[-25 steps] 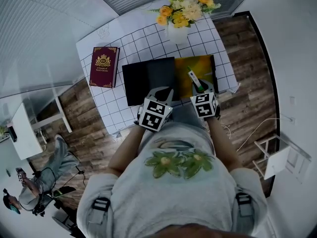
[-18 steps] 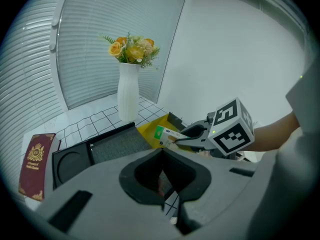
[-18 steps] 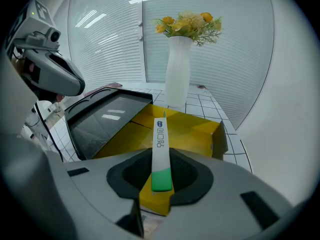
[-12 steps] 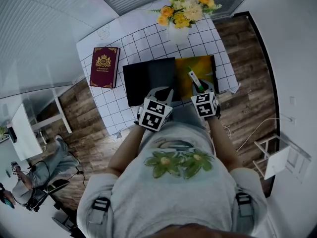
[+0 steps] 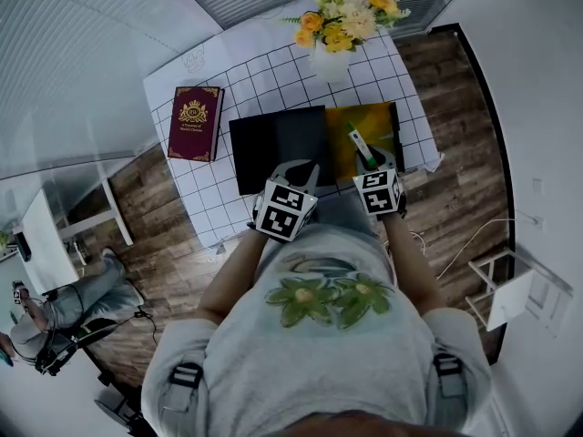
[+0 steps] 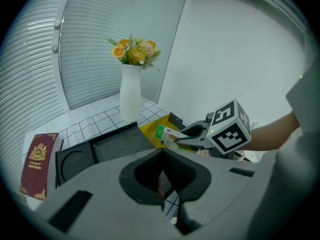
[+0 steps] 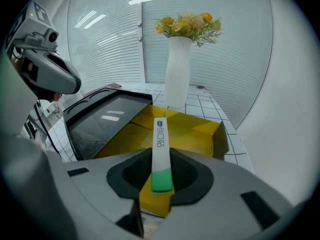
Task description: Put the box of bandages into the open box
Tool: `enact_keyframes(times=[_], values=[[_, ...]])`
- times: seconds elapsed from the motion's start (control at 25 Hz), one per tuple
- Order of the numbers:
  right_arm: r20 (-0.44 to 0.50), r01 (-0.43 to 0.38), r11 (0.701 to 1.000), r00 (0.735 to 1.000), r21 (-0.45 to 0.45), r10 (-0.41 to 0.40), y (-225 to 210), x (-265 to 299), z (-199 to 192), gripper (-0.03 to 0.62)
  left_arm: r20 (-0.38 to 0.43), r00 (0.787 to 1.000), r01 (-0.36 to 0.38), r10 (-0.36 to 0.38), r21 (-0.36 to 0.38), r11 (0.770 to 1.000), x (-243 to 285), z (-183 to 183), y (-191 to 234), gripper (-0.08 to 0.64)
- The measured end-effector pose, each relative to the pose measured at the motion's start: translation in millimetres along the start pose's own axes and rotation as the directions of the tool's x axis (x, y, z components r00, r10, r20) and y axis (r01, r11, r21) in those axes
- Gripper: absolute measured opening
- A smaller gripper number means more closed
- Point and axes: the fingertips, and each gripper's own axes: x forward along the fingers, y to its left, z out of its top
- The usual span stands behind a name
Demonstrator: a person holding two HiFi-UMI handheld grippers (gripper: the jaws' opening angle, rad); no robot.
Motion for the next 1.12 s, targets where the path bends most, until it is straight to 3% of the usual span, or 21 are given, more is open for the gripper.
enact_keyframes(times=[0.4, 0.76, 0.96, 1.12], values=[[0.024, 0.048, 0.999, 0.999, 0.023, -0.049, 1.3, -8.8, 5.2, 0.138, 0.007, 1.0, 0.0, 0.0, 0.008, 1.0, -8.4, -4.4, -0.3, 0.008], [0.144, 0.101, 0.992, 0.983, 0.081, -0.112, -0.8, -49.3, 34.5, 0.137, 0.018, 1.0, 0.017, -0.018, 0.05, 0.999, -17.1, -5.2, -11.4, 0.008], [0.22, 0.104, 0.988, 0.967, 0.113, -0.127, 6.4, -72.4, 46.4, 0.048, 0.03, 0.999, 0.038, -0.04, 0.075, 0.996, -18.3, -8.3, -18.5, 0.008], [0.28, 0.062, 0.992, 0.956, 0.112, -0.092, 16.9, -90.4, 51.9, 0.008, 0.039, 0.997, 0.068, -0.071, 0.088, 0.994, -23.6, -8.2, -27.8, 0.008]])
